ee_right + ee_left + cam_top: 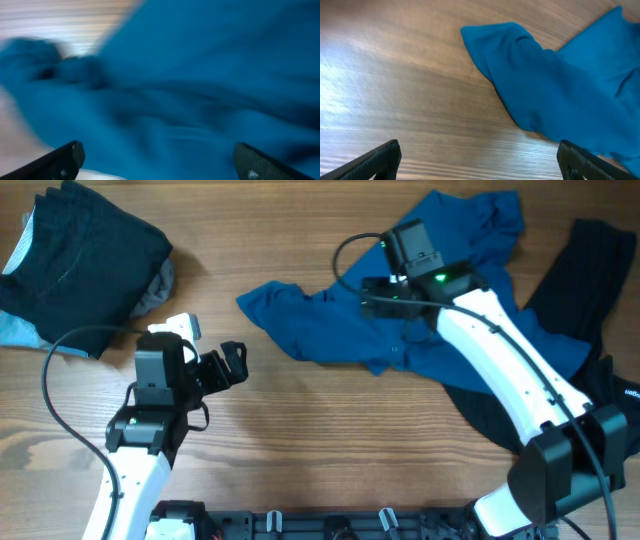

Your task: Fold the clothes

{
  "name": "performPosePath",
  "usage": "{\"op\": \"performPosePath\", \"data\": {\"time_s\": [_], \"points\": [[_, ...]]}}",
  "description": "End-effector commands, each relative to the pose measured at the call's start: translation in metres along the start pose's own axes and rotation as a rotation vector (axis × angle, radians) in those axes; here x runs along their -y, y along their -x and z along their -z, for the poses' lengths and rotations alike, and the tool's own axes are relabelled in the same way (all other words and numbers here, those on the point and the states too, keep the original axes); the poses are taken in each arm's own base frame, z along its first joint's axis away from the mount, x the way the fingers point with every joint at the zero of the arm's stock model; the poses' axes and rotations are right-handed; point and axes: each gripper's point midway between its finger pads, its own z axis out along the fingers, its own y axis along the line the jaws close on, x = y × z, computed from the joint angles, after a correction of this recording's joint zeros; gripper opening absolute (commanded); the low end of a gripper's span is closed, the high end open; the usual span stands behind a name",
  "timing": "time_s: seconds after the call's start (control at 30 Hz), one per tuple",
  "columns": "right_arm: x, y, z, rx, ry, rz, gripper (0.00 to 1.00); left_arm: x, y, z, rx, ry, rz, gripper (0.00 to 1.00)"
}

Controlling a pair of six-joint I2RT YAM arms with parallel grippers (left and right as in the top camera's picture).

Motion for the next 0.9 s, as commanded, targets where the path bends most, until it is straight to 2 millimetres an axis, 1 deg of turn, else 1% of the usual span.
{"op": "performPosePath", "data": {"time_s": [0.0,0.07,0.13,0.2,0.27,0.33,0.5,0.6,0.67,0.73,0.77,0.8,0.87], "points": [[0.07,-0.002,0.002,-0.013,-0.267,-0.117,1.0,0.015,-0.015,-0.013,-0.119,-0.07,0.275,1.0],[0.082,-0.012,0.001,-0.07,-0.259,-0.147,1.0,0.019,-0.029,-0.023,-0.205,-0.091,0.352,1.0],[0.085,-0.019,-0.001,-0.125,-0.212,-0.181,1.0,0.025,-0.041,-0.034,-0.289,-0.119,0.417,1.0],[0.081,-0.029,-0.002,-0.193,-0.128,-0.103,1.0,0.032,-0.054,-0.049,-0.361,-0.145,0.444,1.0],[0.083,-0.035,-0.001,-0.226,-0.116,-0.069,1.0,0.037,-0.066,-0.065,-0.408,-0.137,0.482,1.0],[0.085,-0.039,0.0,-0.243,-0.122,-0.072,1.0,0.046,-0.071,-0.079,-0.422,-0.151,0.488,1.0],[0.085,-0.041,0.0,-0.253,-0.124,-0.071,1.0,0.079,-0.079,-0.113,-0.411,-0.227,0.483,1.0],[0.085,-0.041,0.0,-0.254,-0.124,-0.071,1.0,0.085,-0.088,-0.135,-0.376,-0.207,0.49,0.93],[0.085,-0.041,0.0,-0.253,-0.124,-0.071,1.0,0.087,-0.097,-0.147,-0.357,-0.189,0.482,0.81],[0.085,-0.041,0.0,-0.252,-0.125,-0.07,1.0,0.085,-0.099,-0.152,-0.341,-0.172,0.473,0.55],[0.085,-0.041,0.0,-0.252,-0.125,-0.068,1.0,0.079,-0.095,-0.155,-0.31,-0.143,0.47,0.21],[0.085,-0.041,0.0,-0.25,-0.125,-0.069,1.0,0.073,-0.091,-0.156,-0.286,-0.13,0.454,0.04],[0.085,-0.039,0.0,-0.244,-0.123,-0.07,1.0,0.062,-0.077,-0.154,-0.257,-0.123,0.442,0.04]]}}
